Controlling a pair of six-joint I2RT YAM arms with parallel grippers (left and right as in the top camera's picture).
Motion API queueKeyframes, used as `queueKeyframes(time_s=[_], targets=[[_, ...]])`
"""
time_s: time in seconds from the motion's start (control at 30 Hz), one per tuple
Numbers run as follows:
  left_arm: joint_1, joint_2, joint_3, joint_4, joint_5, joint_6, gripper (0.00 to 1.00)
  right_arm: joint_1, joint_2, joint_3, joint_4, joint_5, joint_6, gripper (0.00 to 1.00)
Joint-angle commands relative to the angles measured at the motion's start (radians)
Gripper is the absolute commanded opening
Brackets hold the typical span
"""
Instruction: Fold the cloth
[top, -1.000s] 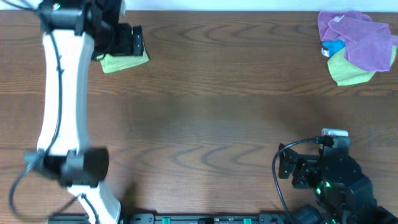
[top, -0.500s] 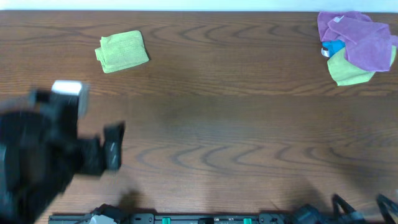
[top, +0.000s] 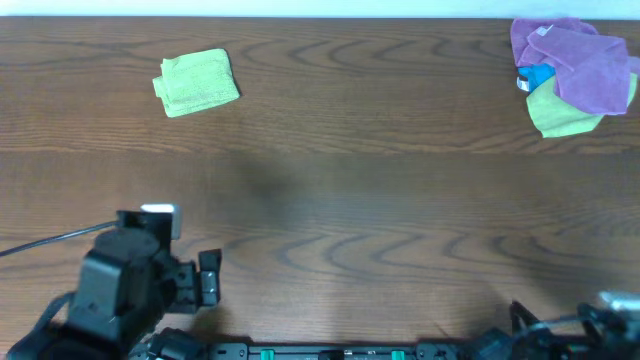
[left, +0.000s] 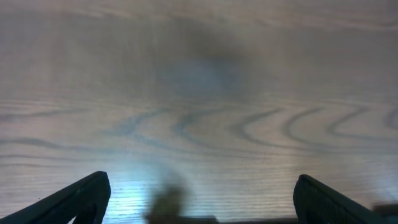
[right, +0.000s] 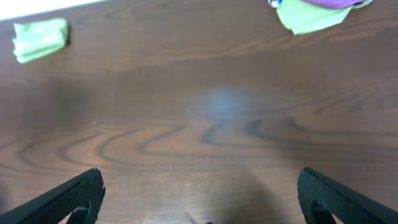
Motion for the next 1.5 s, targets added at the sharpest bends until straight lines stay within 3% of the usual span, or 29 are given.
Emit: queueKeyframes(time_s=[0.0, 1.03, 1.1, 1.27, 1.47], targets=[[-0.006, 0.000, -0.016, 0.025, 0.014, -0.008, 0.95, 0.007, 0.007, -0.009, 0.019, 0.011, -0.014, 0.99], [-0.006, 0.003, -0.016, 0.038, 0.007, -0.008, 0.95, 0.007, 0.007, -0.009, 0.017, 0.011, -0.014, 0.99], [-0.006, 0.003, -0.016, 0.048, -0.045, 0.007, 0.95, 0.007, 0.007, -0.009, 0.017, 0.011, -0.014, 0.99], [0.006, -0.005, -0.031, 0.256, -0.257, 0.118, 0.95, 0.007, 0.007, -0.009, 0.017, 0.011, -0.014, 0.99], [0.190, -0.118, -0.184, 0.565, -0.211, 0.329, 0.95, 0.007, 0.007, -0.009, 0.017, 0.011, -0.014, 0.99]])
